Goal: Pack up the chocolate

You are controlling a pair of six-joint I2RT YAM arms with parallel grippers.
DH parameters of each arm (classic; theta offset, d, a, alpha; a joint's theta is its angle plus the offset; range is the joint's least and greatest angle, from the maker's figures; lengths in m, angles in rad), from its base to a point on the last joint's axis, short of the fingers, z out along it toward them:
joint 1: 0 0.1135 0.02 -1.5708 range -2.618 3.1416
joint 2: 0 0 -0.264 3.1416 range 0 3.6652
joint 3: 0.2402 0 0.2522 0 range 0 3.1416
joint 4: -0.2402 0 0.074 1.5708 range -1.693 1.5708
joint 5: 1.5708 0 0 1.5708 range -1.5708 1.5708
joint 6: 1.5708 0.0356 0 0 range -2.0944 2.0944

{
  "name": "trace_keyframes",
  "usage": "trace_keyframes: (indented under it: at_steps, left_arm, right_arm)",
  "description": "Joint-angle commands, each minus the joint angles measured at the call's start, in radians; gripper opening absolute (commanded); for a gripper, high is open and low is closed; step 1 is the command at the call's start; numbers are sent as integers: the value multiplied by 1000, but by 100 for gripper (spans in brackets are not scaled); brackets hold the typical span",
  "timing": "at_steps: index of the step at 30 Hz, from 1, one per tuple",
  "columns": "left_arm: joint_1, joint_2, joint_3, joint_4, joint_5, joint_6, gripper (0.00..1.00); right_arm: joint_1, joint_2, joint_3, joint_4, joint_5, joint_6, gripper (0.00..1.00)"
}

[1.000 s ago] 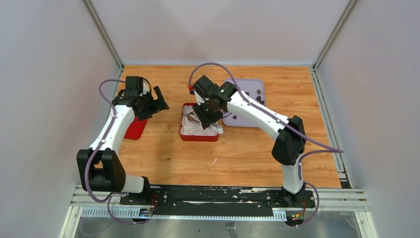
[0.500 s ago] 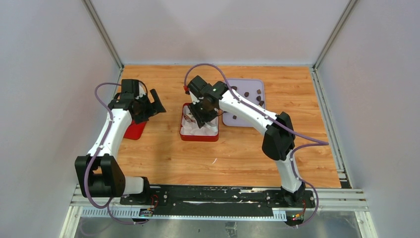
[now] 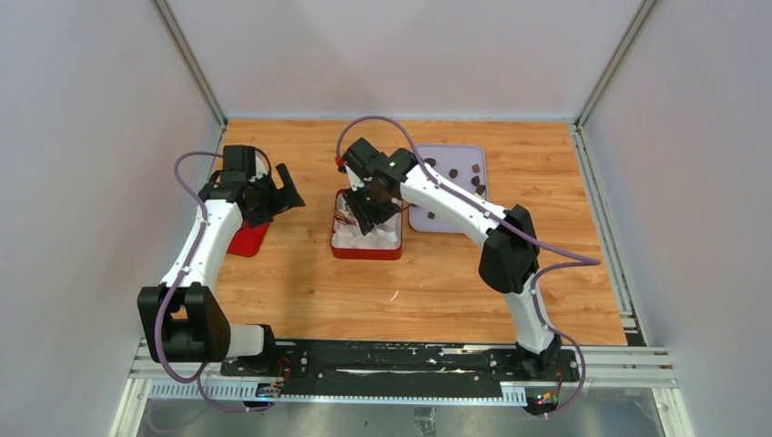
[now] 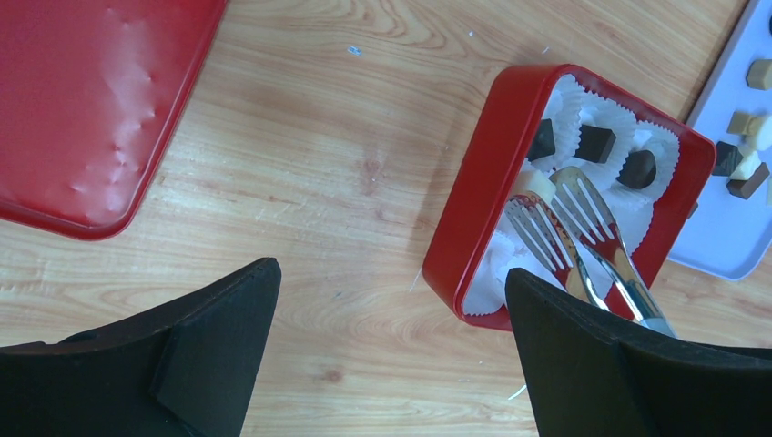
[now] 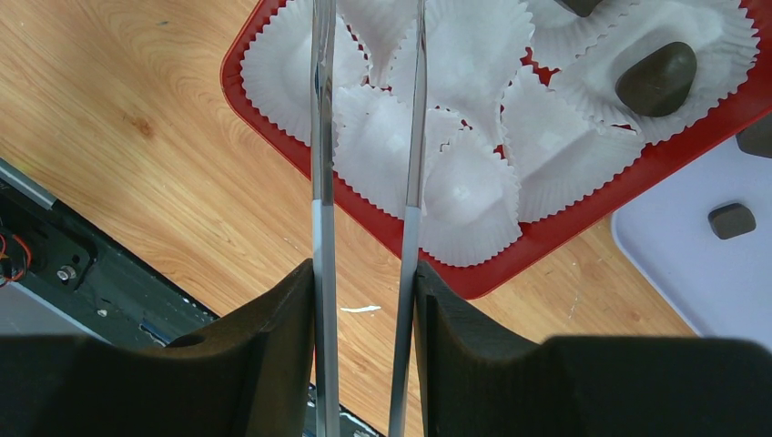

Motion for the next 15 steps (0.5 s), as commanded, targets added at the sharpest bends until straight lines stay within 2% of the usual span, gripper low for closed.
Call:
trace_keyframes:
  at_steps: [1, 15]
  left_arm:
    - [5, -7, -9, -4, 2, 17, 100]
    - [5, -7, -13, 2, 6, 14, 100]
  right_arm:
    - [12, 14, 32, -18, -10, -7, 41]
    - [12, 10, 31, -22, -7, -7, 46]
